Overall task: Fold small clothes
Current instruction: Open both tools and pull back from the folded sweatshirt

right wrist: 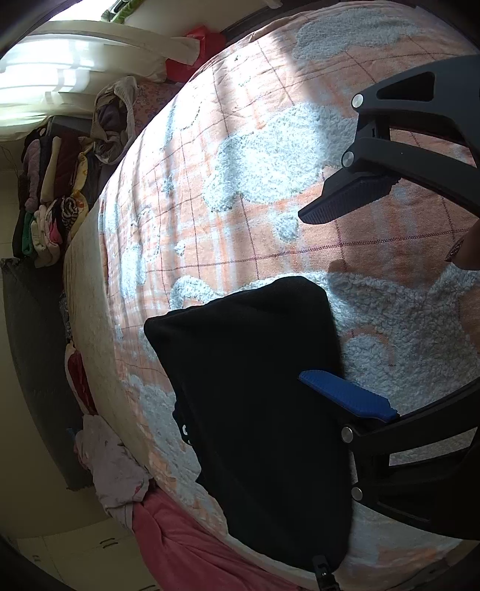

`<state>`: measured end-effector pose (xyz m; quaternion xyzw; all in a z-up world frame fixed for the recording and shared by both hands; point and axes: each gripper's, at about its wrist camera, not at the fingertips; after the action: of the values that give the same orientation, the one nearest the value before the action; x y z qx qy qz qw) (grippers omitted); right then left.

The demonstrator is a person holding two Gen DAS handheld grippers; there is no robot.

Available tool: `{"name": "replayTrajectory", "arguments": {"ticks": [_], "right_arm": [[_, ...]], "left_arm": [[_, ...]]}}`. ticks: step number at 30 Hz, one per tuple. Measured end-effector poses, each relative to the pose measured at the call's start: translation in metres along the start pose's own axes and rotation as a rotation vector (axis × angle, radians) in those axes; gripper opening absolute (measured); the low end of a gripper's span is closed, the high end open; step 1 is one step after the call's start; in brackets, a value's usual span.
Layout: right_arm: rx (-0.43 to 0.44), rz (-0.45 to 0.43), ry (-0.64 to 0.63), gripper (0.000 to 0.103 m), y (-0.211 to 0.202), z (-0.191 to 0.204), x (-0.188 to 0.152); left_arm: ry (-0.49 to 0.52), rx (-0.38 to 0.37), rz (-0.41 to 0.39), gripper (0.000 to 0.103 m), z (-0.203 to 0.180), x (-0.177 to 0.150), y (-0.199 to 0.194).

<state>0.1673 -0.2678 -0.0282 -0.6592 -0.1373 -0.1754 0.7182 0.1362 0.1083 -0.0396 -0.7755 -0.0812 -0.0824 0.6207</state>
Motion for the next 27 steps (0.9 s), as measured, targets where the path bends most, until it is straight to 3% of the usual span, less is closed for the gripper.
{"name": "replayTrajectory", "arguments": {"ticks": [4,8,10,14,18,23,25,27], "right_arm": [[0.008,-0.016,-0.015,0.080,-0.009,0.005,-0.001],[0.020,-0.032,-0.038,0.081,-0.018,0.013,-0.003],[0.021,-0.041,-0.049,0.092,-0.022,0.018,-0.003],[0.029,-0.061,-0.073,0.093,-0.032,0.028,-0.005],[0.035,-0.076,-0.103,0.095,-0.039,0.040,-0.006],[0.036,-0.100,-0.140,0.097,-0.049,0.056,-0.006],[0.035,-0.110,-0.149,0.098,-0.053,0.063,-0.007],[0.043,-0.122,-0.156,0.098,-0.056,0.069,-0.006]], "left_arm": [[0.020,0.019,-0.027,0.052,-0.005,-0.002,-0.008],[0.029,0.036,-0.052,0.054,-0.006,-0.004,-0.016],[0.031,0.038,-0.060,0.055,-0.006,-0.004,-0.019],[0.028,0.036,-0.073,0.061,-0.006,-0.004,-0.024],[0.024,0.044,-0.094,0.073,-0.004,-0.004,-0.031],[0.011,0.044,-0.113,0.075,0.000,-0.003,-0.039],[0.006,0.045,-0.123,0.092,0.001,-0.003,-0.041],[0.005,0.042,-0.129,0.092,0.002,-0.003,-0.044]]}}
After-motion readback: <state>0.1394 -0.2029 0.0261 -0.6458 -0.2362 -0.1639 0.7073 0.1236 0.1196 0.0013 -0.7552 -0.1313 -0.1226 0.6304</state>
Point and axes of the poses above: each gripper's, at about its wrist camera, not at the fingertips, and y roughly the way its jaws point, z to its left, x to its top, and after that the axes turned 14 degrees about z, right-handed
